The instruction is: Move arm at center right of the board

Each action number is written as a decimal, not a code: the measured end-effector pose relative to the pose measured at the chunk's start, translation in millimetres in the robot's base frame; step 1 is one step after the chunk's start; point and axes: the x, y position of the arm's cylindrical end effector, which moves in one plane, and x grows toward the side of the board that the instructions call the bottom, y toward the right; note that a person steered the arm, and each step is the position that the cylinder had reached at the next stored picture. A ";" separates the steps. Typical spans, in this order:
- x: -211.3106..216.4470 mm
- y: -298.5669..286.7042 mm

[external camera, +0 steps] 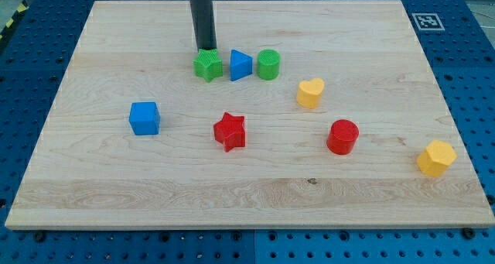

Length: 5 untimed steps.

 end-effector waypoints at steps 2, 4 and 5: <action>-23.8 0.0; -40.5 0.0; -44.0 0.0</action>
